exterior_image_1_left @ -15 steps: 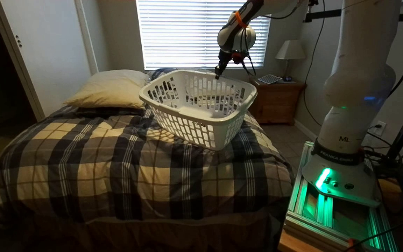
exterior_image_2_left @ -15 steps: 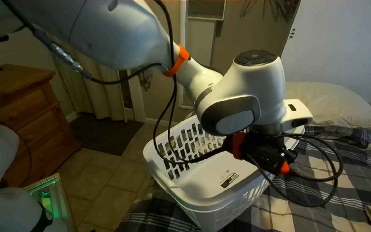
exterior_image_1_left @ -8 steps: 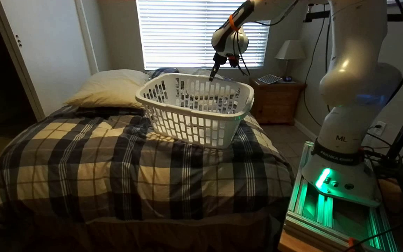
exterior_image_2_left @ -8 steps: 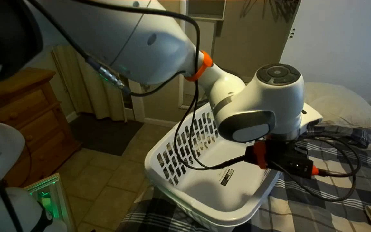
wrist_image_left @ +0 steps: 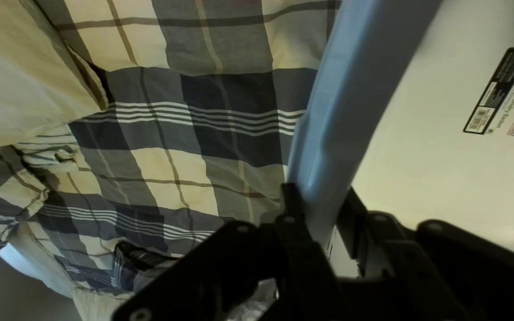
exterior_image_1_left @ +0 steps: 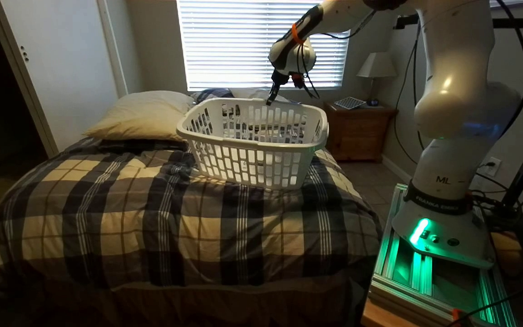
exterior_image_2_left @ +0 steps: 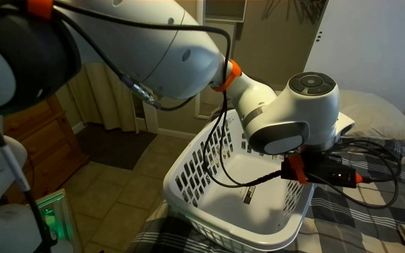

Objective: Turn the washing basket to the left

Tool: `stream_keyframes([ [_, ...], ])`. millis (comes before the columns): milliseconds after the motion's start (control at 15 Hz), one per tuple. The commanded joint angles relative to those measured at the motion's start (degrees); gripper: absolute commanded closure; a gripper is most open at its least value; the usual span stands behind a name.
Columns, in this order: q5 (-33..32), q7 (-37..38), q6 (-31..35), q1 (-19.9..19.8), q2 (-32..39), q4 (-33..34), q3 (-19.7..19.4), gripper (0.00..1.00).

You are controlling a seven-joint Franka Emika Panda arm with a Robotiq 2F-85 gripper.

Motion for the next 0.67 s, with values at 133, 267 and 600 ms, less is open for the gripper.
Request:
stream_keyframes([
  [133,0.07,-7.43,1.6,-0.19,2.92,4.64,-0.01,0.94],
  [267,0.61,-6.67,1.65,0.12,2.97,5.03,-0.09,0.5],
  [600,1.77,-4.44,3.15,0.63,0.68,3.65,0.16,0.22],
])
